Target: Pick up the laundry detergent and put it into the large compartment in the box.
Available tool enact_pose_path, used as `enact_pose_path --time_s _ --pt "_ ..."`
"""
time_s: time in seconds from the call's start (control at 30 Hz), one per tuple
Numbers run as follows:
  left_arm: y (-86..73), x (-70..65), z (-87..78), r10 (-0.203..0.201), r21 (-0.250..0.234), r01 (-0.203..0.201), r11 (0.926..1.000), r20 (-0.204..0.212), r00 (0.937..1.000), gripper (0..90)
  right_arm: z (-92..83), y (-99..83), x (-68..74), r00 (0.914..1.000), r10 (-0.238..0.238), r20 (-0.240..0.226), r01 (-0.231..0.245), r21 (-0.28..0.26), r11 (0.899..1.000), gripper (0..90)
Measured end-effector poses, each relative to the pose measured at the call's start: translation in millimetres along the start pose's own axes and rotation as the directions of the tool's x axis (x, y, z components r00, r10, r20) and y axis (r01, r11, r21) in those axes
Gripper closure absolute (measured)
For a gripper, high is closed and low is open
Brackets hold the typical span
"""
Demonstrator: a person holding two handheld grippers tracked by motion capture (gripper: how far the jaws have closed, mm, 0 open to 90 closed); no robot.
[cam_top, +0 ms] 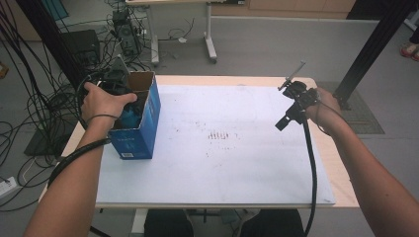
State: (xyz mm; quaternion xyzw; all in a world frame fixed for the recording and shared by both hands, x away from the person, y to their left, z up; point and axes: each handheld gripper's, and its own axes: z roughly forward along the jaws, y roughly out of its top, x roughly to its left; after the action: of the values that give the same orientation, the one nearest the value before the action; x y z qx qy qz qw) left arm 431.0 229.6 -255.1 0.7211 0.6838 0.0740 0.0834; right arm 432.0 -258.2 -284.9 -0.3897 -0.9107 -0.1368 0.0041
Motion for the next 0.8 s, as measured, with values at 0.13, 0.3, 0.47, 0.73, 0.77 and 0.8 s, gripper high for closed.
enact_pose_path --time_s 0.13,0.3,0.47,0.73,0.77,0.8 --pt "-0.3 0.1 3.4 0.001 0.006 -0.001 1.0 -0.006 1.0 37.8 0.2 -0.6 -0.5 1.0 0.003 -0.002 -0.003 0.003 1.0 6.1" --pt "-1.9 2.7 8.1 -0.01 0.011 0.01 0.9999 0.009 0.9999 37.8 -0.4 -1.4 -0.6 1.0 0.006 0.001 -0.006 0.002 1.0 6.1" --pt "-3.3 1.8 12.8 -0.005 0.017 0.005 0.9998 0.003 1.0 37.8 -0.5 -1.9 -0.6 1.0 0.003 0.003 -0.003 0.003 1.0 6.1" --pt "-3.4 1.3 13.5 -0.005 0.012 0.005 0.9999 0.001 1.0 37.8 -1.3 -2.5 -0.1 1.0 0.005 0.007 -0.005 0.002 1.0 6.1" --pt "-3.5 1.3 13.8 -0.008 0.01 0.008 0.9999 0.001 1.0 37.8 -1.3 -2.7 -0.1 1.0 0.004 0.006 -0.004 0.003 1.0 6.1" --pt "-3.6 1.6 13.9 -0.006 0.011 0.006 0.9999 0.002 1.0 37.9 -1.3 -2.8 0.0 1.0 0.005 0.006 -0.005 0.003 1.0 6.1"
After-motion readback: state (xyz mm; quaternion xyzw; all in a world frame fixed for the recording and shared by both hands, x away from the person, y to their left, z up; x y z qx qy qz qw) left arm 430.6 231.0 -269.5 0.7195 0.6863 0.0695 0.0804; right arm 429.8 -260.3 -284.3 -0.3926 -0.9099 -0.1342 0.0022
